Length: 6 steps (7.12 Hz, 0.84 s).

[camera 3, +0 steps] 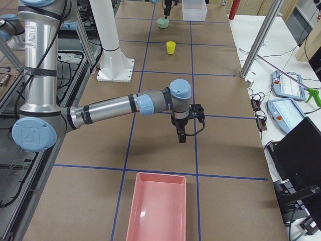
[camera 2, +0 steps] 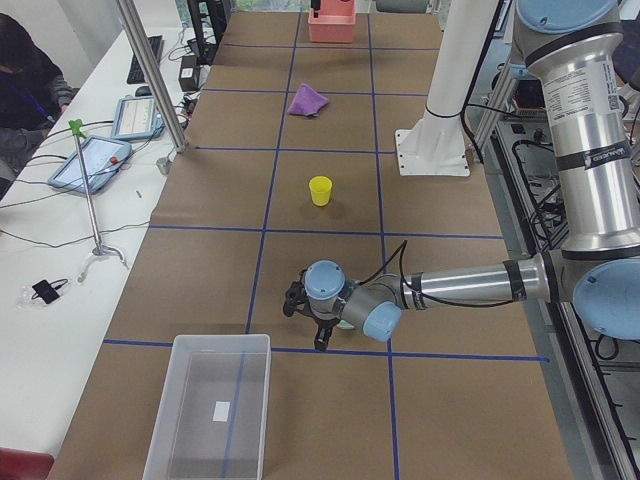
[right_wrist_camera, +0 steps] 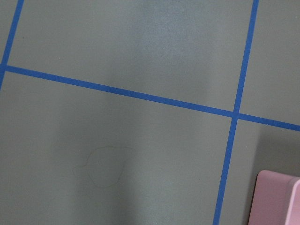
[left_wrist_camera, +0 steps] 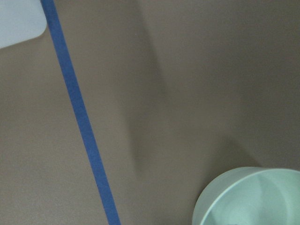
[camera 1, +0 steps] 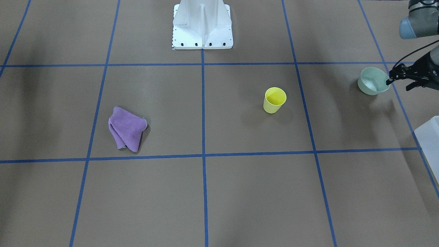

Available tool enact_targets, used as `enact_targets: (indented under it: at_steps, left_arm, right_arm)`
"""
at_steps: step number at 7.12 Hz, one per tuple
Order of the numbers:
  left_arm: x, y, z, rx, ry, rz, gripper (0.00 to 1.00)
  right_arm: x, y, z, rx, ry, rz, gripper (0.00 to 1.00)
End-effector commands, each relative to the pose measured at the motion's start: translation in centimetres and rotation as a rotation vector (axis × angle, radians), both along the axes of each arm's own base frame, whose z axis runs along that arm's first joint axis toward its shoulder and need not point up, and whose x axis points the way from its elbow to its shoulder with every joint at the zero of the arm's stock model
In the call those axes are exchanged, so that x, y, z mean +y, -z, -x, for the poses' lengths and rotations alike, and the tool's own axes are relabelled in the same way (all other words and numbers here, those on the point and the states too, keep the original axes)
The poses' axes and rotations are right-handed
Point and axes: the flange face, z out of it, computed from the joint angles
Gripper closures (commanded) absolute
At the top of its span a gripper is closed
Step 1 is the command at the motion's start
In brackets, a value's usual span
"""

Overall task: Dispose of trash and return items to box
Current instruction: 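Carry the pale green bowl with the left gripper toward the clear box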

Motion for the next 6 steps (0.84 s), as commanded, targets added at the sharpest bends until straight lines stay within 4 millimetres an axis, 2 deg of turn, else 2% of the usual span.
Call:
enact_targets:
  at_steps: [1,4,6]
  left_arm:
    - [0.0,0.2,-0.9,0.01,-0.02,-0.007,1.0]
    - [-0.3,0.9,-1.0,0.023,-0.026,-0.019,1.0]
    - [-0.8,3.4,-1.8,0.159,-0.076,0.013,1.0]
  right_arm:
    - [0.0,0.0,0.0,0.0,-0.001,0.0,0.0]
    - [-0.1,0.0,0.2,0.0,-0.002,0.005,0.0]
    - [-0.3,0.0,0.2,0.0,-0.004,0.007,0.0]
